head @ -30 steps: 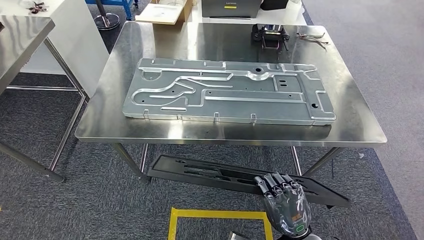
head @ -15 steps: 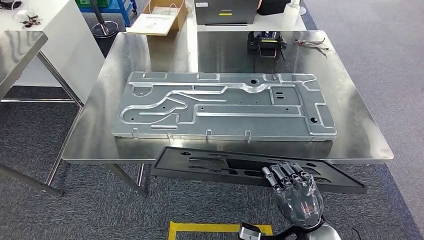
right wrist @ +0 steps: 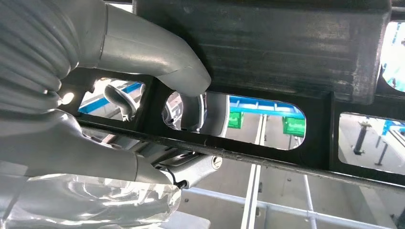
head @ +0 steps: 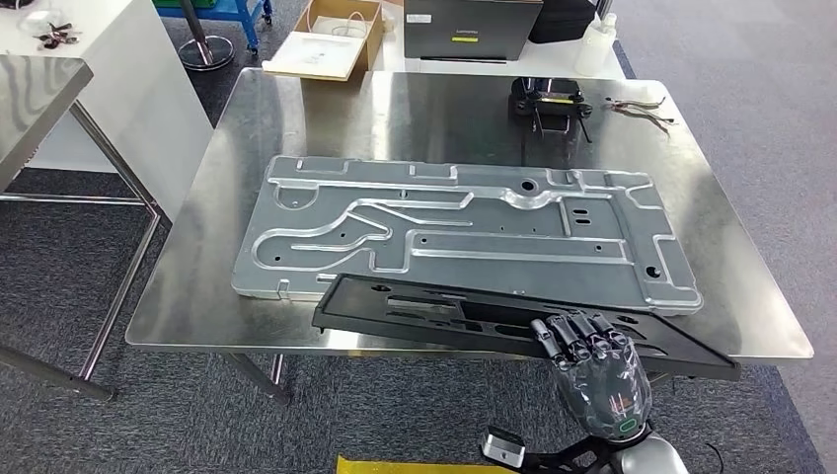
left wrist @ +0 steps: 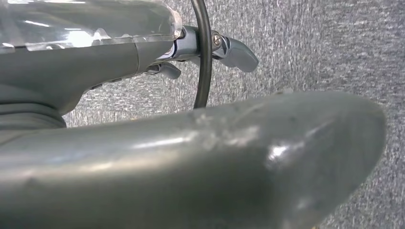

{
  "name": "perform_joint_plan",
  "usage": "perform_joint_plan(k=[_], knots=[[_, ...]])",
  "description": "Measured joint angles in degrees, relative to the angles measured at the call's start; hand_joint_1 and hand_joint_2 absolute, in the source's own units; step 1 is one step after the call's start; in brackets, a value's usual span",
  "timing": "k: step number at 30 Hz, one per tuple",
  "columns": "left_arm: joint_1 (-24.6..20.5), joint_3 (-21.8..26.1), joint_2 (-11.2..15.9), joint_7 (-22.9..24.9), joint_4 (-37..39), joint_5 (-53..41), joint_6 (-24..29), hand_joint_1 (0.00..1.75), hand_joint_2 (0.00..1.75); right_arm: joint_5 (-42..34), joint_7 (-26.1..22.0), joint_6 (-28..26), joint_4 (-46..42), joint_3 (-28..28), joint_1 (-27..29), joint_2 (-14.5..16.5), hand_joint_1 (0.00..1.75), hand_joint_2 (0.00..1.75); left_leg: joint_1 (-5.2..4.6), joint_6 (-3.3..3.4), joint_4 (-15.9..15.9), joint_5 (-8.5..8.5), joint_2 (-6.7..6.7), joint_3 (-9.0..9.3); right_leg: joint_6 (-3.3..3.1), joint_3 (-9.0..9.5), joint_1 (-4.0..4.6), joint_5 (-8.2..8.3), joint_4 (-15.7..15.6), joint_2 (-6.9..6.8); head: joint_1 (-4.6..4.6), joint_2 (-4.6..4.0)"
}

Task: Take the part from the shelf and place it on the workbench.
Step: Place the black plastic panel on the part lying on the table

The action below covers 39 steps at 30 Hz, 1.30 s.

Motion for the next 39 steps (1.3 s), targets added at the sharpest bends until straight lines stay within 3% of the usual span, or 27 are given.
perform_joint_plan(k=[1,4,6,9,11,14,15,16,17,19,21,24,26,29,30,31,32,34,35,36,39], knots=[[0.04,0.0,0.0,0.05,0.0,0.04,0.02,0.0,0.0,0.0,0.32,0.0,0.1,-0.14,0.0,-0.31,1.75,1.75,-0.05,-0.04,-0.01,-0.51,-0.04,0.69,-0.15,-0.52,0.04,1.31,-0.94,0.0,0.01,0.0],[-1.24,0.13,-0.95,1.98,0.03,1.24,1.78,0.0,0.0,0.01,2.5,0.16,1.01,0.54,-1.02,-1.44,1.75,1.75,-0.23,-0.34,-0.11,-2.04,-0.15,2.65,-1.35,1.77,0.52,9.54,-11.19,-0.09,-0.01,0.0],[-4.97,0.45,-3.01,6.48,0.06,2.61,6.15,0.0,0.0,0.03,8.06,1.28,3.16,3.48,-4.36,-3.06,1.75,1.75,-0.35,-0.73,-0.19,-2.43,-0.24,2.8,-2.0,2.47,0.91,11.94,-15.19,-0.26,0.04,0.0],[-12.52,0.93,-6.52,12.28,0.23,4.06,12.24,0.0,0.0,0.13,26.84,4.11,7.87,13.01,-12.92,-8.26,1.75,1.75,-0.58,-1.59,0.4,-2.12,-0.26,2.66,-2.45,2.96,0.7,12.19,-16.48,-0.47,0.11,0.0],[-15.42,1.1,-7.88,12.2,0.43,4.9,12.7,0.0,0.0,0.2,38.69,4.98,10.38,20.8,-18.59,-12.29,1.75,1.75,-0.51,-2.19,3.74,-3.31,-0.15,1.38,-3.03,4.2,0.29,11.93,-17.06,-0.42,0.11,0.0],[-16.49,1.28,-8.58,11.06,0.59,5.92,12.27,0.0,0.0,0.24,45.91,5.23,13.17,31.29,-24.13,-17.24,1.75,1.75,0.02,-2.91,13.74,-7.18,-0.05,-4.82,-3.42,5.52,0.21,10.95,-17.17,0.14,0.1,0.0],[-16.44,1.37,-8.59,10.82,0.59,6.2,12.2,0.0,0.0,0.24,46.62,5.29,13.84,33.93,-24.93,-18.42,1.75,1.75,0.13,-3.0,15.5,-7.69,-0.03,-6.63,-3.31,6.04,0.19,10.48,-17.14,0.26,0.1,0.0],[-16.34,1.45,-8.58,10.62,0.59,6.43,12.13,0.0,0.0,0.24,47.17,5.37,14.43,36.02,-25.47,-19.39,1.75,1.75,0.18,-3.04,15.3,-7.08,-0.01,-7.6,-3.14,6.66,0.16,9.94,-17.1,0.29,0.1,0.0],[-16.26,1.52,-8.55,10.48,0.59,6.6,12.03,0.0,0.0,0.24,47.62,5.45,15.0,37.8,-25.96,-20.21,1.75,1.75,0.22,-3.05,13.03,-5.12,0.03,-7.64,-2.93,7.39,0.12,9.34,-17.04,0.22,0.1,0.0],[-16.17,1.6,-8.45,10.29,0.59,6.87,11.85,0.0,0.0,0.24,48.25,5.56,16.02,40.42,-27.18,-21.35,1.75,1.75,0.15,-2.9,5.69,0.72,0.18,-6.31,-2.45,8.78,0.1,8.05,-16.79,-0.03,0.11,0.0],[-16.12,1.7,-8.37,10.22,0.59,7.08,11.71,0.0,0.0,0.24,48.54,5.62,16.84,42.45,-28.46,-22.11,1.75,1.75,-0.1,-2.26,1.51,3.77,0.22,-5.4,-1.79,9.28,0.16,7.09,-16.58,-0.18,0.11,0.0],[-16.07,1.81,-8.39,10.14,0.59,7.23,11.62,0.0,0.0,0.24,48.36,5.79,17.71,44.22,-29.37,-22.9,1.75,1.75,-0.16,-1.0,0.91,3.77,0.01,-4.89,-0.92,9.34,0.2,6.63,-16.07,-0.22,0.1,0.0],[-16.19,1.84,-8.43,9.97,0.59,7.3,11.58,0.0,0.0,0.24,48.05,5.86,18.27,44.68,-29.82,-23.13,1.75,1.75,0.06,-0.4,0.44,3.41,-0.07,-3.9,-0.48,7.84,0.11,6.01,-12.79,-0.22,0.11,0.0],[-16.36,1.85,-8.44,9.84,0.59,7.45,11.56,0.0,0.0,0.23,47.61,5.86,19.13,44.99,-30.25,-23.31,1.75,1.75,0.03,0.1,0.21,2.53,-0.06,-2.84,0.07,1.06,-0.06,2.44,-2.64,-0.22,0.12,0.0],[-16.32,1.86,-8.44,9.82,0.59,7.52,11.56,0.0,0.0,0.22,47.39,5.86,19.45,45.09,-30.22,-23.32,1.75,1.75,-0.01,0.12,0.22,2.17,-0.12,-2.47,0.13,-0.94,-0.09,1.74,-0.58,-0.22,0.12,0.0],[-16.25,1.86,-8.44,9.79,0.59,7.57,11.56,0.0,0.0,0.22,47.18,5.86,19.74,45.17,-30.15,-23.32,1.75,1.75,-0.04,0.12,0.22,1.77,-0.21,-2.02,0.09,-2.08,-0.1,2.11,-0.25,-0.22,0.12,0.0],[-16.19,1.86,-8.44,9.76,0.59,7.62,11.57,0.0,0.0,0.22,46.99,5.86,20.0,45.22,-30.1,-23.32,1.75,1.75,-0.08,0.08,0.22,1.33,-0.33,-1.4,-0.08,-2.15,-0.09,3.95,-2.06,-0.22,0.12,0.0],[-16.12,1.86,-8.48,9.64,0.59,7.66,11.63,0.0,0.0,0.22,46.69,5.86,20.39,45.24,-30.1,-23.32,1.75,1.75,-0.15,-0.06,0.16,0.39,-0.48,-0.11,-0.75,-0.26,0.09,9.96,-9.52,-0.22,0.12,0.0],[-16.15,1.87,-8.52,9.57,0.59,7.68,11.73,0.0,0.0,0.22,46.38,5.88,20.61,45.24,-30.14,-23.31,1.75,1.75,-0.21,-0.19,0.09,-0.01,-0.52,0.36,-1.15,0.63,0.29,12.1,-12.94,-0.24,0.11,0.0],[-16.2,1.89,-8.56,9.58,0.59,7.74,11.87,0.0,0.0,0.21,45.87,5.91,20.83,45.22,-30.13,-23.28,1.75,1.75,-0.22,-0.44,-0.04,-0.32,-0.53,0.56,-1.51,1.11,0.52,13.4,-15.04,-0.28,0.09,0.0],[-16.19,1.9,-8.58,9.76,0.59,8.25,12.34,0.0,0.0,0.2,43.2,5.99,21.7,44.49,-29.55,-22.81,1.75,1.75,-0.28,-1.53,0.02,-0.66,-0.5,0.99,-2.35,1.78,0.77,13.62,-16.7,-0.33,0.05,0.0]])
